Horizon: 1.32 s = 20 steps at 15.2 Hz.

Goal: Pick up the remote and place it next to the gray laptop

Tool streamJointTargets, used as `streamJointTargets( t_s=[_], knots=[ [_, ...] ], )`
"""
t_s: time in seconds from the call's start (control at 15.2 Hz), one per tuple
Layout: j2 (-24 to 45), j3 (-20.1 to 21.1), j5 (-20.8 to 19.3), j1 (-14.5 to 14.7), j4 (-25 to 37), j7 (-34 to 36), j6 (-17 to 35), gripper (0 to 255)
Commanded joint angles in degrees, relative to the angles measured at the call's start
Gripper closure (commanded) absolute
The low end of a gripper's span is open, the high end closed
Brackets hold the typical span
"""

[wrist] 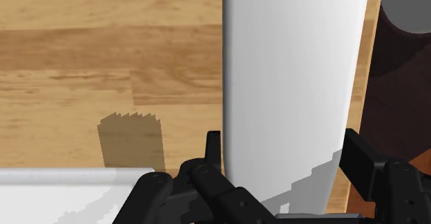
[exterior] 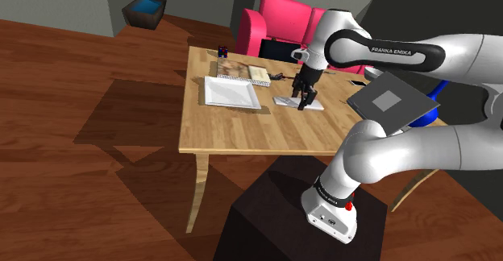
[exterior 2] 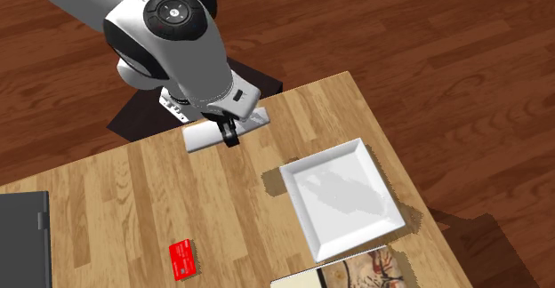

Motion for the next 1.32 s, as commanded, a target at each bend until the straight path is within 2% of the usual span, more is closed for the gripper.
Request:
streamJointTargets(
  t_s=[0.0,1.25],
  knots=[
    [-0.3,0.6,0.5,0.2,1.4,0.0,-1.8,255],
    [1.4,4.0,3.9,1.8,16.7,-0.7,-15.3,255]
  ],
)
